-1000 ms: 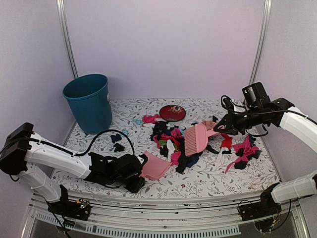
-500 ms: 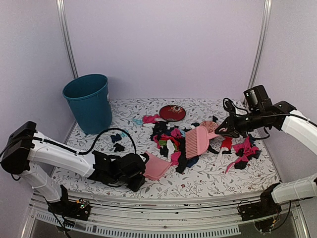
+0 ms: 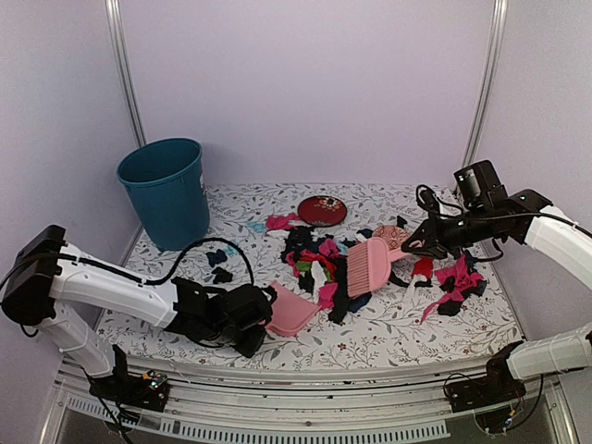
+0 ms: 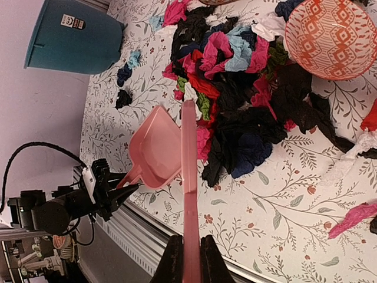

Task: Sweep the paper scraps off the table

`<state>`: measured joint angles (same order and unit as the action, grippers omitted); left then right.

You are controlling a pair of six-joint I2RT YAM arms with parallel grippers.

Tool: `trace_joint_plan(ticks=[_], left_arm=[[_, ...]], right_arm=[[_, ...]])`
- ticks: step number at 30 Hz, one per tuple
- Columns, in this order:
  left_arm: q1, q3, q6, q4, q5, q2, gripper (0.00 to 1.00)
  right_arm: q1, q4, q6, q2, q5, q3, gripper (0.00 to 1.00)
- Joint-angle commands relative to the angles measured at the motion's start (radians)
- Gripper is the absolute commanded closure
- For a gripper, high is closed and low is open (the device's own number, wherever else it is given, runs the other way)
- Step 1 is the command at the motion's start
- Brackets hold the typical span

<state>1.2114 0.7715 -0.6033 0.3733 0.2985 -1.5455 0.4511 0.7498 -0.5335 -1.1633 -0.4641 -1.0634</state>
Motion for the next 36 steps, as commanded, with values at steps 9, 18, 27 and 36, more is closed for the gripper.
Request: trace_joint_plan(ticks=[9, 18, 27, 36], left_arm=[[0.016, 0.073, 0.064, 0.188, -0.075, 0.262, 0.76], [0.048, 0.251, 0.239, 0.194, -0.205, 0.117, 0.77], [0.062, 0.317, 0.308, 0.201, -0.244, 0.056, 0.77], [0.062, 0.275, 0.362, 0.188, -0.259, 0.044, 0.77]], right_arm=[[-0.029, 0.482, 0.194, -0.163, 0.732, -0.451, 0.99], [-0.143, 0.529, 0.237, -0.270, 0.991, -0.481, 0.99], [-0.287, 0.466, 0.257, -0.280, 1.011, -0.394, 0.99], [-0.301, 0.417, 0.321, -0.403, 0.872, -0.350, 0.99]])
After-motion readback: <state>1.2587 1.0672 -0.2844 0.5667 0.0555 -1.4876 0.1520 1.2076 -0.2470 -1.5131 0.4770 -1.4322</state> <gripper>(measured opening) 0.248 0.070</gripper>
